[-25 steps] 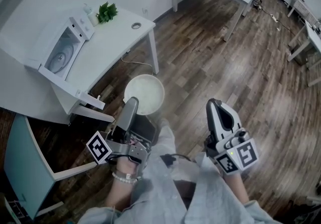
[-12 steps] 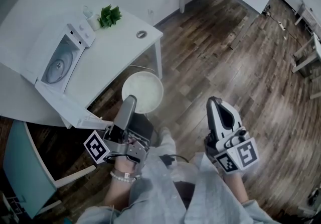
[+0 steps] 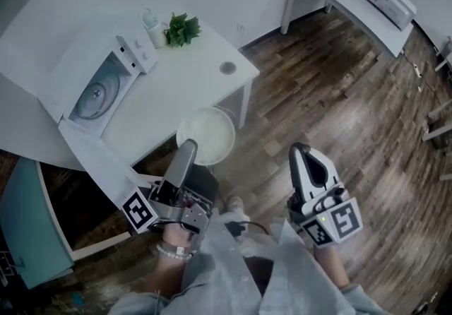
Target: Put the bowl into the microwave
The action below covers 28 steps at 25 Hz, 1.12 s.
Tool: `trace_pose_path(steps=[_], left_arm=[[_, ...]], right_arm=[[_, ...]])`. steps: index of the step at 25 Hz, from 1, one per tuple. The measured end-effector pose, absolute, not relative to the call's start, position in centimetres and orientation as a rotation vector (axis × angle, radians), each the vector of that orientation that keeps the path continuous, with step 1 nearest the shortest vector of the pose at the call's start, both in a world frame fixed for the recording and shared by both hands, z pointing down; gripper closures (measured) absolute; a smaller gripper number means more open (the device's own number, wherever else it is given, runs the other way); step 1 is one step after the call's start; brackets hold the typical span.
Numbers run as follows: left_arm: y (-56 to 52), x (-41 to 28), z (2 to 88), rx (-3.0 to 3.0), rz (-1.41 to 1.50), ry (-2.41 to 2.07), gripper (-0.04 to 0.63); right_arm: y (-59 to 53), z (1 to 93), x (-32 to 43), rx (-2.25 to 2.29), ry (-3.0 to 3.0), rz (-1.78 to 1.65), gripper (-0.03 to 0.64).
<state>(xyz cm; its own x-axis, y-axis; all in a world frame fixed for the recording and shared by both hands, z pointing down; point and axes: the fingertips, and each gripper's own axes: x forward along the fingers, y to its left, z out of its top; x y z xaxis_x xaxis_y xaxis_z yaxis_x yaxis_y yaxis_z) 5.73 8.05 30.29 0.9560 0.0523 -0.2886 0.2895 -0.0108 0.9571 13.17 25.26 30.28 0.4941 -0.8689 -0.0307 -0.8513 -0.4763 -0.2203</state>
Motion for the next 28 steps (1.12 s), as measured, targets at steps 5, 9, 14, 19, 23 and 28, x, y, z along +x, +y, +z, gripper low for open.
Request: trace_pose_path(steps=[5,9,14,19,23,28], left_arm=[[5.1,6.8,30.7,1.579,-0.230,0.234,0.347],[3.9,7.0,31.1,1.568,-0.256,0.197,0.347],[3.0,7.0,31.2,1.578,-0.280,0.162,0.347],[1.4,7.0,31.2,1.576,-0.334,0.105,0.347],[0.0,7.7,30.6,1.580,-0.404,0.065,0.347],[-2.2,8.7,30.2,1.603,-0.480,-0.008,0.347]], right_arm=[[21.0,30.3,15.1,-2.489,1.573,-0.129,0.618],[18.7,30.7,15.2,-2.464,1.664,-0.143,0.618],[16.6,31.0,15.5,-2.417,1.753,-0.161,0.618],[14.0,31.0,16.1,-2.348,1.853,-0.172,0.618],[11.3,30.6,17.1,-2.283,1.972,-0.151,0.618],[7.0,30.1,18.7,-2.147,2.128,-0.139,0.618]])
